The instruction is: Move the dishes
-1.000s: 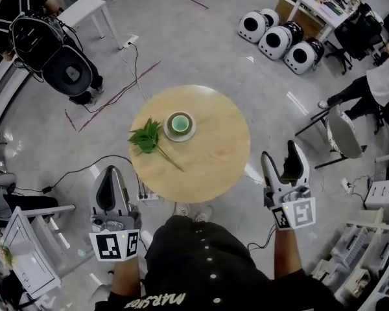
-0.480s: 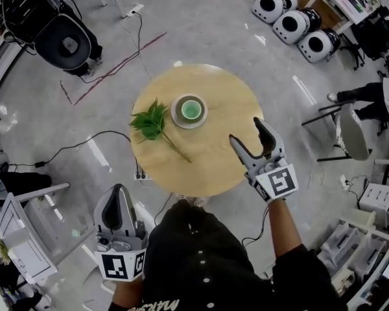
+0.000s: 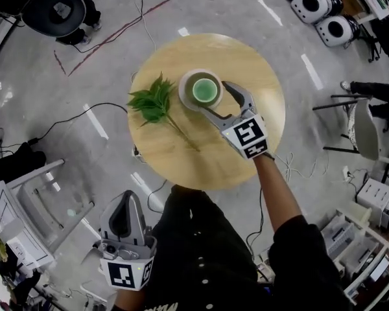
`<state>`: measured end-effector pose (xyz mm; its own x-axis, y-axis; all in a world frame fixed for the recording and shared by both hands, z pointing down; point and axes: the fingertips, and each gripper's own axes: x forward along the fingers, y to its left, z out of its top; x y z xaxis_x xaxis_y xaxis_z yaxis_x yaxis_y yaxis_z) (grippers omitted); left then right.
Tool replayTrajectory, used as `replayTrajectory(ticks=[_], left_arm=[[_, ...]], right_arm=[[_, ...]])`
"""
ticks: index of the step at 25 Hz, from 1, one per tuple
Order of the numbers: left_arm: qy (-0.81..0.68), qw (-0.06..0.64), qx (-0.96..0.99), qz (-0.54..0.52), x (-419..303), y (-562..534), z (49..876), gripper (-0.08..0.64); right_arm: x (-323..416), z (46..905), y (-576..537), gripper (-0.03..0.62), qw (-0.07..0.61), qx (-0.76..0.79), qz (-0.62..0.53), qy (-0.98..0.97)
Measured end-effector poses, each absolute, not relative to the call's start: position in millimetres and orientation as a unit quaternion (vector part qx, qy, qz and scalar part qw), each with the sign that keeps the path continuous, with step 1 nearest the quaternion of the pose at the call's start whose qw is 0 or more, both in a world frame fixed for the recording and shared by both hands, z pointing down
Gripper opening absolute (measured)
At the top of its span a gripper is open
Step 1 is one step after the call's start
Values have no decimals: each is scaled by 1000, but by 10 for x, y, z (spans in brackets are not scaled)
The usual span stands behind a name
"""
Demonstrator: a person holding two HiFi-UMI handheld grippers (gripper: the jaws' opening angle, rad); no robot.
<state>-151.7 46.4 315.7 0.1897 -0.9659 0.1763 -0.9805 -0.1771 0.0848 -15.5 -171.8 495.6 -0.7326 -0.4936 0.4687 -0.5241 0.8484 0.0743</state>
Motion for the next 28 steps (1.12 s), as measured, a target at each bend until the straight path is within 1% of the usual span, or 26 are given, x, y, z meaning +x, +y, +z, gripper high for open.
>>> replayTrajectory(ticks=[6, 12, 15, 18, 22, 28], left_arm=[[-627, 119, 768, 50, -1500, 408, 3525, 17], [-620, 136, 771, 49, -1451, 340, 3683, 17], [-619, 140, 771, 52, -1447, 320, 3741, 17], [-619, 136, 772, 54, -1433, 312, 3731, 17], [-615, 134, 775, 57, -1367, 280, 3684, 17], [-597, 115, 792, 51, -1176, 191, 3533, 17]], right_arm=[[-325, 5503, -1914, 357, 286, 253, 42, -923], [-418, 5727, -1966, 371, 304, 243, 40, -920], [-431, 5797, -1985, 362, 311, 240, 35, -919], [-414, 5756, -1994, 362, 306, 243, 31, -920], [-393, 5559, -1973, 361, 281, 247, 28, -927], [-229, 5004, -1788, 360, 239, 259, 20, -936]])
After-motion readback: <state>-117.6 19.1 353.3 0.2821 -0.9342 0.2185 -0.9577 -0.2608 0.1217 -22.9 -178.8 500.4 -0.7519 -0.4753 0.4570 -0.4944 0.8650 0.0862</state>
